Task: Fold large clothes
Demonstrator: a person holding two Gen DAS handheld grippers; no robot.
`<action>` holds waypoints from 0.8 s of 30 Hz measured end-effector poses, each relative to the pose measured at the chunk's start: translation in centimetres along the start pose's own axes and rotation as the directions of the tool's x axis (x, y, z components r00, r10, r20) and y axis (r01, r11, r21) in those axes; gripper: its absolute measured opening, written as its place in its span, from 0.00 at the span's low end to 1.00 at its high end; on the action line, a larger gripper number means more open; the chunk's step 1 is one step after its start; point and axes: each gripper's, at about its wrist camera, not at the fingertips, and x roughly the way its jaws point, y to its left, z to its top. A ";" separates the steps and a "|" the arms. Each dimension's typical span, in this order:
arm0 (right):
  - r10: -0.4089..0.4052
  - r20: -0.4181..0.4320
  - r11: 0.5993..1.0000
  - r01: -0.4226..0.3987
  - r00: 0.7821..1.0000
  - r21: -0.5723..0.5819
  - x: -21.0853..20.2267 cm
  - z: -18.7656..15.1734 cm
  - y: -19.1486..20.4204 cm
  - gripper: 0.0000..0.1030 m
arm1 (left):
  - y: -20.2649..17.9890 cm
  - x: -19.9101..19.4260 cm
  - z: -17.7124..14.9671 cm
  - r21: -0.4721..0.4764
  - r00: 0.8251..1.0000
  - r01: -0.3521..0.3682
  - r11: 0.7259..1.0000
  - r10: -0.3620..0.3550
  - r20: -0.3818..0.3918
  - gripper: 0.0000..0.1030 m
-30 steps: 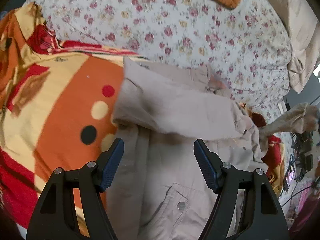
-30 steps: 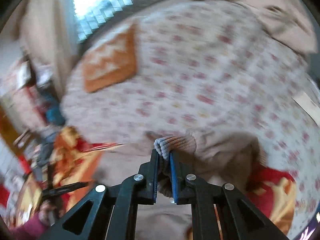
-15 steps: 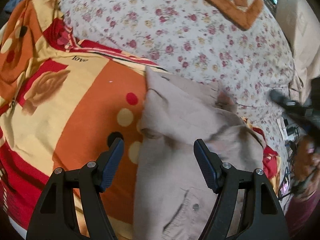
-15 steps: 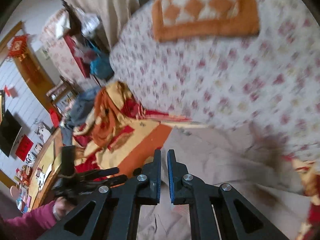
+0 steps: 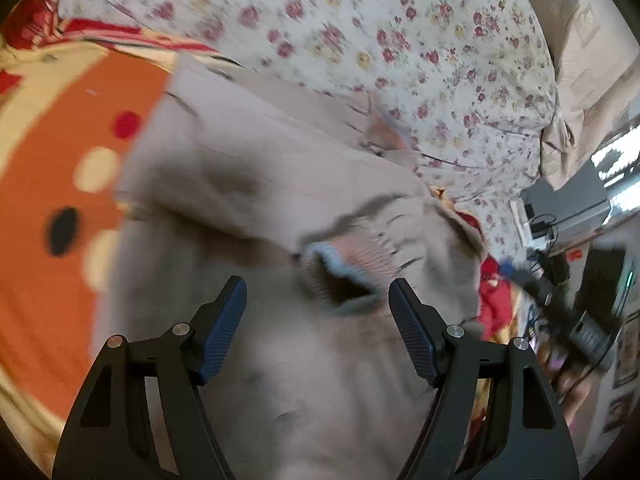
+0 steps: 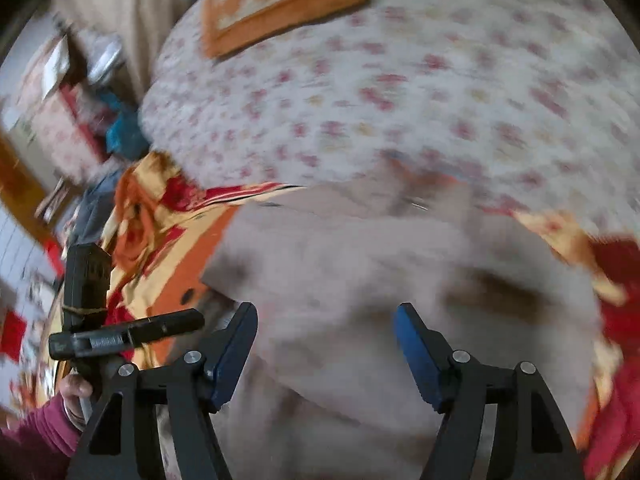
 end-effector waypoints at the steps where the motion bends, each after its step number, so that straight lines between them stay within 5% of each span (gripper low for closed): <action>1: -0.028 0.010 0.999 0.028 1.000 0.026 -0.9 -0.9 -1.2 0.67 | -0.5 0.9 0.1 -0.016 1.000 -0.016 1.000 0.016 -0.006 0.72; 6: -0.108 -0.008 0.982 0.108 0.994 0.156 -4.2 -5.1 -7.4 0.67 | -3.0 4.6 -0.7 0.022 0.995 -0.073 0.997 0.074 -0.064 0.71; 7: -0.120 -0.012 0.978 0.120 0.993 0.170 -4.6 -5.8 -8.2 0.67 | -3.7 4.5 -0.8 0.051 0.996 -0.074 0.996 0.077 -0.050 0.66; 8: -0.132 -0.012 0.975 0.132 0.991 0.180 -5.0 -6.3 -8.8 0.67 | -4.1 4.3 -0.8 0.070 0.997 -0.072 0.995 0.074 -0.031 0.43; 9: -0.141 -0.009 0.972 0.141 0.990 0.190 -5.2 -6.7 -9.4 0.67 | -4.6 4.0 -0.6 0.094 0.997 -0.071 0.993 0.073 -0.022 0.33; 12: -0.153 0.003 0.961 0.148 0.988 0.234 -5.9 -7.2 -11.3 0.67 | -6.0 2.4 0.9 0.140 0.999 -0.044 0.989 0.046 -0.012 0.17; 19: -0.176 0.045 0.942 0.155 0.983 0.298 -5.3 -6.1 -13.5 0.67 | -5.2 -3.8 6.1 0.137 0.980 -0.116 0.984 0.090 0.179 0.13; 24: -0.212 0.027 0.926 0.191 0.977 0.327 -3.3 -4.1 -14.4 0.67 | -0.7 -4.4 8.0 0.063 0.965 -0.205 0.977 0.191 0.178 0.13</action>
